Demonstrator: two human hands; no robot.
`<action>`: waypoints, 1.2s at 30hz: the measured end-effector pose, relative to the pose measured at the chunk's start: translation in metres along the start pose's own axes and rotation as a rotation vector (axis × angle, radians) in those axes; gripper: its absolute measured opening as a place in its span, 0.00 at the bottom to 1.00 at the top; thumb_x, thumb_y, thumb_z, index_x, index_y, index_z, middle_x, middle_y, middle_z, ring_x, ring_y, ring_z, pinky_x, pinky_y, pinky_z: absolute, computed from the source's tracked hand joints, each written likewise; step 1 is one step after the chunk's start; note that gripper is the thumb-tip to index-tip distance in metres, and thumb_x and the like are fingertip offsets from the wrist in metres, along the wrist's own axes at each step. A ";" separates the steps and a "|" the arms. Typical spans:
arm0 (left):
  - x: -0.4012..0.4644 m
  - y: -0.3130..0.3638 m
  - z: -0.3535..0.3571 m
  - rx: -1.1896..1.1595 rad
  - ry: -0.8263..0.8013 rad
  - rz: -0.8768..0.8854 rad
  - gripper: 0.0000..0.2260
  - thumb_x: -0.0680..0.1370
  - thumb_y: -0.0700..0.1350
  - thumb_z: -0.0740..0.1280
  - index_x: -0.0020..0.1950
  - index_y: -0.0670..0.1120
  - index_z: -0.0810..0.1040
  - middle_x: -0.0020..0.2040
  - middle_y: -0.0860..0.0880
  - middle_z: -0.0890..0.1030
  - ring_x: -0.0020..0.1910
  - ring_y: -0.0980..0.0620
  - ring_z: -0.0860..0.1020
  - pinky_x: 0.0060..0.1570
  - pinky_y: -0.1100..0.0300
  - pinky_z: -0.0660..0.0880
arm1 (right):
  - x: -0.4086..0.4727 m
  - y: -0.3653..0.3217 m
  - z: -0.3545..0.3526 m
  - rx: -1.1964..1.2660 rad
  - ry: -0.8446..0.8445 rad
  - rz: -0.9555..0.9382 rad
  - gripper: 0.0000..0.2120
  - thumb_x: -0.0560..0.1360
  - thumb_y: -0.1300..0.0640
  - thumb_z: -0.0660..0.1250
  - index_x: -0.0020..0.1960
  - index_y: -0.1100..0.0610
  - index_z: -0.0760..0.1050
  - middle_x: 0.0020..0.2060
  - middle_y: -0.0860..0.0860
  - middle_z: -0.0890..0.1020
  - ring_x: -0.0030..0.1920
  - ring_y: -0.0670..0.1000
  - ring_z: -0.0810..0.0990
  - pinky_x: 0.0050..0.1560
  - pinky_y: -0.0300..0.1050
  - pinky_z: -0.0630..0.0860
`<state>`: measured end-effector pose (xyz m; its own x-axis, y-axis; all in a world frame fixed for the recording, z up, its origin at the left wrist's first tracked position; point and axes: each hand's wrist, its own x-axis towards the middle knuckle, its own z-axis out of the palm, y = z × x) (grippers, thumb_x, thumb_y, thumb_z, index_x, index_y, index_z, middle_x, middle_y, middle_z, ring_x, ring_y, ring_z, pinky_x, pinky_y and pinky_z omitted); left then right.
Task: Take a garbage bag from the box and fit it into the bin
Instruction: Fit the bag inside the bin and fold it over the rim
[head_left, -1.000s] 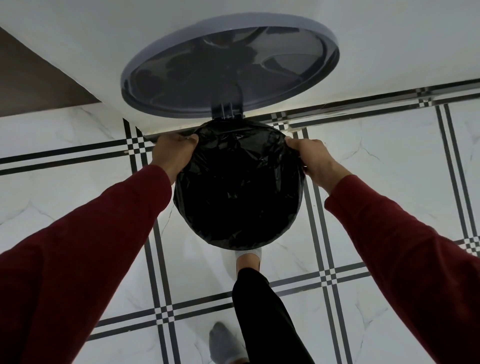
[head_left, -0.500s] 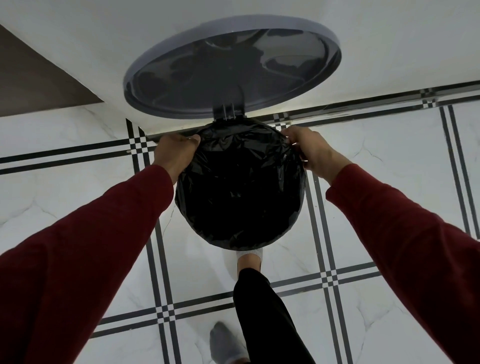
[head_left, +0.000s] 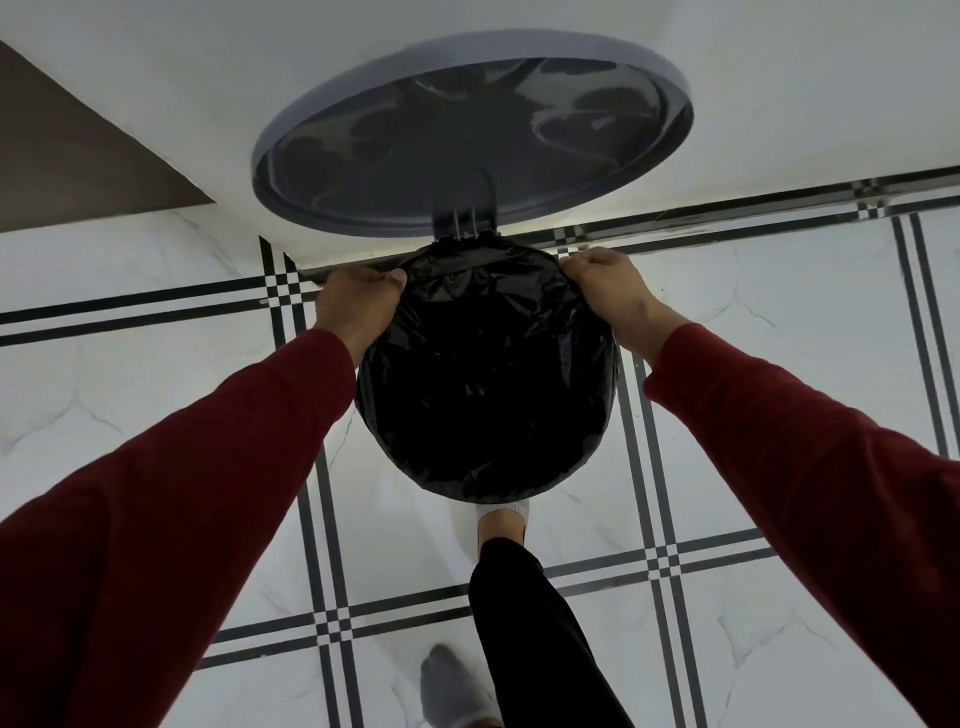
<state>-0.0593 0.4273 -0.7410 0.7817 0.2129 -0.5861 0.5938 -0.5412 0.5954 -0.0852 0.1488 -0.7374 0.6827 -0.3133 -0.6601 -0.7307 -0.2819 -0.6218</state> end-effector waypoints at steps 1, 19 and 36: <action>0.000 0.000 0.000 0.007 0.007 -0.004 0.17 0.77 0.54 0.68 0.32 0.47 0.72 0.30 0.49 0.74 0.33 0.49 0.75 0.40 0.56 0.73 | -0.001 0.000 0.001 -0.027 0.004 -0.004 0.16 0.77 0.45 0.68 0.45 0.58 0.83 0.46 0.56 0.87 0.51 0.56 0.86 0.58 0.53 0.82; -0.009 0.009 0.005 0.117 0.064 0.003 0.16 0.79 0.51 0.64 0.33 0.44 0.74 0.32 0.46 0.77 0.39 0.45 0.78 0.42 0.57 0.70 | 0.006 -0.006 0.006 0.152 -0.109 0.099 0.30 0.60 0.39 0.79 0.57 0.54 0.84 0.52 0.50 0.88 0.53 0.53 0.87 0.62 0.52 0.80; -0.010 0.011 0.006 0.161 0.072 0.001 0.18 0.79 0.50 0.64 0.32 0.44 0.73 0.31 0.47 0.77 0.38 0.45 0.77 0.42 0.56 0.69 | 0.018 -0.025 0.015 -0.033 0.026 -0.021 0.13 0.79 0.60 0.62 0.55 0.58 0.84 0.56 0.56 0.85 0.59 0.58 0.81 0.56 0.48 0.78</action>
<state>-0.0612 0.4144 -0.7319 0.7976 0.2667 -0.5410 0.5590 -0.6638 0.4969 -0.0545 0.1635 -0.7401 0.6976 -0.3305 -0.6357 -0.7165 -0.3180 -0.6209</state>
